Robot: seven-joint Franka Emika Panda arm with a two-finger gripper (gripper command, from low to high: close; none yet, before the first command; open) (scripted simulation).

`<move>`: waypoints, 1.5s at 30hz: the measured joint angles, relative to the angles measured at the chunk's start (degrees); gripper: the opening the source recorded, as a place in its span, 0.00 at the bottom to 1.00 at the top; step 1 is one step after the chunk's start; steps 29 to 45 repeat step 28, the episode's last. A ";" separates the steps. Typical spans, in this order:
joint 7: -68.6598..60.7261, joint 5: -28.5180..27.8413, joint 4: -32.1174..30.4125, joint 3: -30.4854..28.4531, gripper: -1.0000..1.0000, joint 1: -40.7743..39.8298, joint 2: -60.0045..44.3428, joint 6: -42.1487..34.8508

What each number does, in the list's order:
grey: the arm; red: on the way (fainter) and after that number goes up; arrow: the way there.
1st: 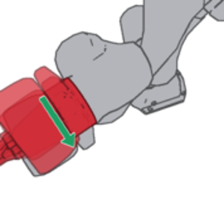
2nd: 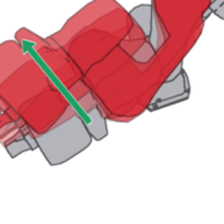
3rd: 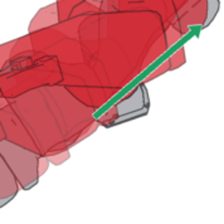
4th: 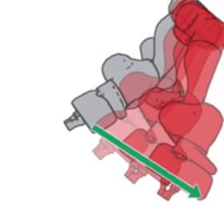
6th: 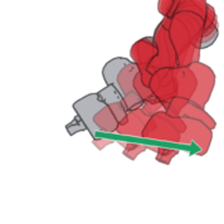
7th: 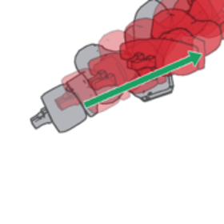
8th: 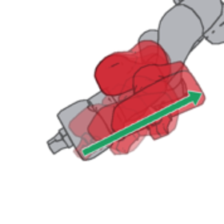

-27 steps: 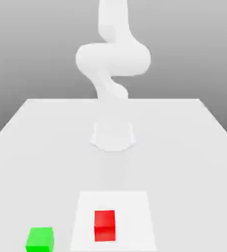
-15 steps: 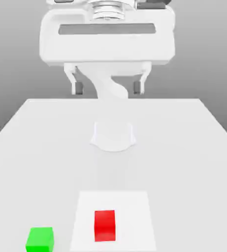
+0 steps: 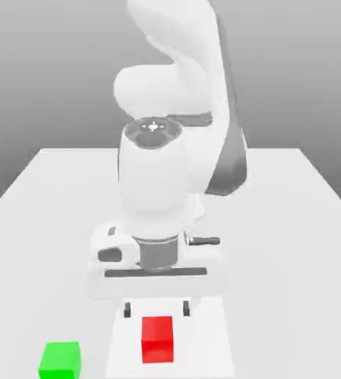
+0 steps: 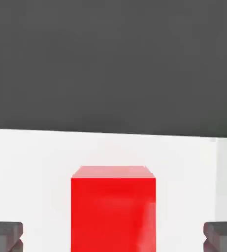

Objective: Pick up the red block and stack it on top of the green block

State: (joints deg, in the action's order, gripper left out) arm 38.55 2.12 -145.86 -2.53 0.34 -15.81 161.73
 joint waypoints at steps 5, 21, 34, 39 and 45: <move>-0.28 0.37 0.50 0.48 0.00 -0.41 -3.50 2.94; 6.71 2.23 10.71 -7.70 0.00 -7.43 3.07 -14.10; 5.35 5.13 12.08 -6.94 1.00 -8.99 -4.15 -8.43; 5.35 5.13 12.08 -6.94 1.00 -8.99 -4.15 -8.43; 5.35 5.13 12.08 -6.94 1.00 -8.99 -4.15 -8.43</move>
